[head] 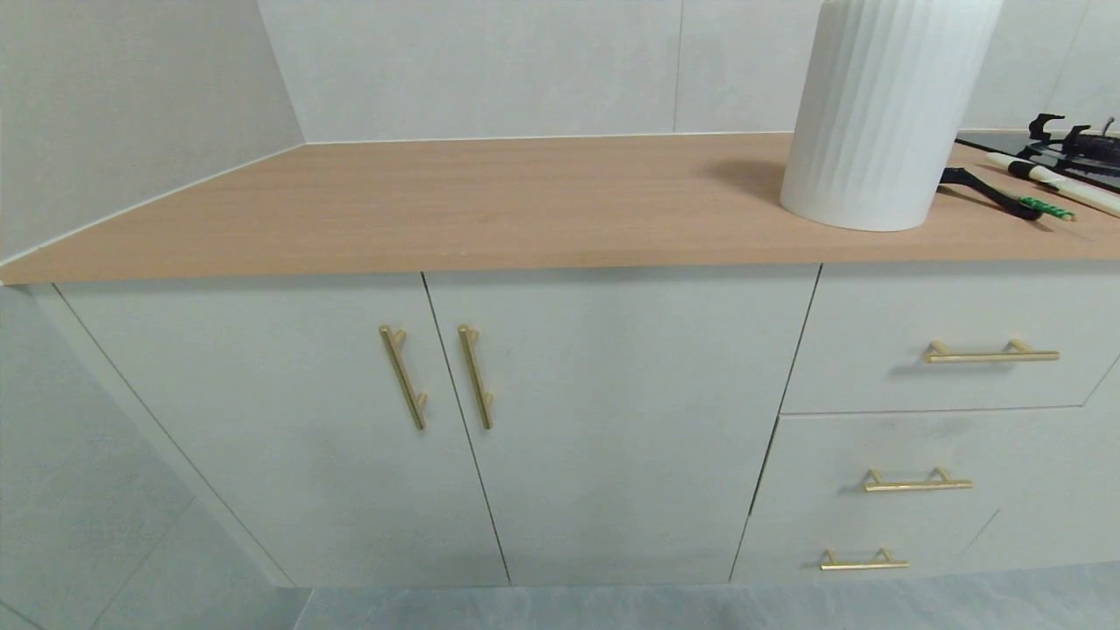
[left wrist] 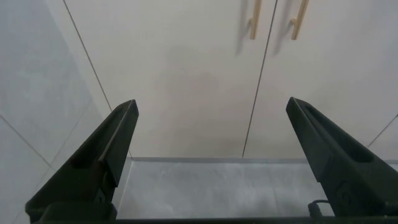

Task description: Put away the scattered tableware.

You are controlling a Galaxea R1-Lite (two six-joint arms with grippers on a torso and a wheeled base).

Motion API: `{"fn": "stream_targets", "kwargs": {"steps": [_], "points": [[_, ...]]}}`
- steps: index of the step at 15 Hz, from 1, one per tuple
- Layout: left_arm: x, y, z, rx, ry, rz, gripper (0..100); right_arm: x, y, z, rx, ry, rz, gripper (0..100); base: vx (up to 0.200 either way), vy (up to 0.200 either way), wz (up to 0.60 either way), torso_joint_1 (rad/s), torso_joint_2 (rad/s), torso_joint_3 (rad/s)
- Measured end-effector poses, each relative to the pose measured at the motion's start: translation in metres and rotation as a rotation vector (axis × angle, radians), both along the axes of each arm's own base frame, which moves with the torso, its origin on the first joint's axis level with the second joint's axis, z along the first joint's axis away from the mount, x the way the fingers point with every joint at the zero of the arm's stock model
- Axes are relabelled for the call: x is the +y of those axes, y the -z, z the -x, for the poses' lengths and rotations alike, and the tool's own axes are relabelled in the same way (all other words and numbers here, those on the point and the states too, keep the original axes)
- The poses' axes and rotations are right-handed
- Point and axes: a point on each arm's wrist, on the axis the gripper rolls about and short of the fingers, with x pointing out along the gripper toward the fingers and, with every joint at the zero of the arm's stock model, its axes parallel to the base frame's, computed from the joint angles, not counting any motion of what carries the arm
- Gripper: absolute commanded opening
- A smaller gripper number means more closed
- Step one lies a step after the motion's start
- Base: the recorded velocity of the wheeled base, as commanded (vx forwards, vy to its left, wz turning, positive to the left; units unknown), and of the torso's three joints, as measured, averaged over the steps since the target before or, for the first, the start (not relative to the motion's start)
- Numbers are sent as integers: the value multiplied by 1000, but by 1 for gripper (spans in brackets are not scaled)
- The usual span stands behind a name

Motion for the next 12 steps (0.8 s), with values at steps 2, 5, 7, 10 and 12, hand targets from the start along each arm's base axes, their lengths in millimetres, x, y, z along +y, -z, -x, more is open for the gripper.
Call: {"fn": "stream_targets", "kwargs": {"steps": [2,5,7,10,12], "points": [[0,0,0,0,0,0,100,0,0,0,0,0,0,100,0,0,0,0,0,0],[0,0,0,0,0,-1,100,0,0,0,0,0,0,100,0,-67,0,1,-1,1],[0,0,0,0,0,-1,100,0,0,0,0,0,0,100,0,-200,0,0,0,0],[0,0,0,0,0,-1,100,0,0,0,0,-1,0,100,0,-200,0,1,2,2],[0,0,0,0,1,-1,100,0,0,0,0,0,0,100,0,-200,0,7,7,2]]}}
